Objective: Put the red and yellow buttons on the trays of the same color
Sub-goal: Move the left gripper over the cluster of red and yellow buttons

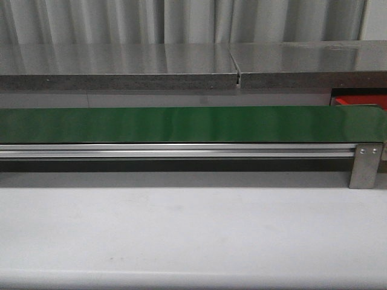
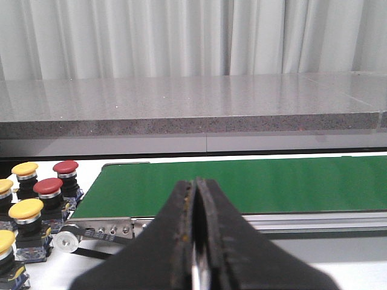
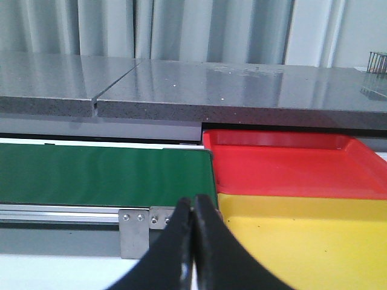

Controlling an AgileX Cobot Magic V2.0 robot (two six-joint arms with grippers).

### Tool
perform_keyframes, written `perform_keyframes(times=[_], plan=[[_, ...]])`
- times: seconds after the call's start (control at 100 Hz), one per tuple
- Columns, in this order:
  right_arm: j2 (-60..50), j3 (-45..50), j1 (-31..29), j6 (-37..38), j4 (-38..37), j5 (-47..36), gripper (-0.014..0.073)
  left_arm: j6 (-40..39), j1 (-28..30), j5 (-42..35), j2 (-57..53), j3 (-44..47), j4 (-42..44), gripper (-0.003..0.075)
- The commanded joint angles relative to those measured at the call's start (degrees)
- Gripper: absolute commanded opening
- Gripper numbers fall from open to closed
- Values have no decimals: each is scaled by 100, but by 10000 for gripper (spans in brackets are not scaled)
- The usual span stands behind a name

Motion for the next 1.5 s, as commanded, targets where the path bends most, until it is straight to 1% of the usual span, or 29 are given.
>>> perform_keyframes(times=[0.0, 0.79, 0.91, 0.99, 1.05, 1.16, 1.34, 1.49], plan=[[-105, -125, -22, -5, -57, -446, -117, -43, -19, -453, -194, 160, 1, -20], [-105, -125, -22, -5, -57, -446, -117, -43, -19, -354, -194, 148, 1, -20], [-105, -125, -22, -5, -57, -446, -117, -43, -19, -201, -167, 12, -91, -20], [-105, -125, -22, -5, -57, -446, -117, -43, -19, 137, -11, -235, -94, -20], [-105, -125, -22, -5, -57, -446, -117, -43, -19, 450, 205, -463, -94, -20], [-105, -125, -22, -5, -57, -446, -117, -43, -19, 761, 806, -1007, -94, -20], [-105, -125, -22, -5, -57, -446, -117, -43, -19, 849, 2030, -1910, -67, -20], [-105, -125, -22, -5, -57, -446, -117, -43, -30, 837, 3026, -2470, -42, -20]])
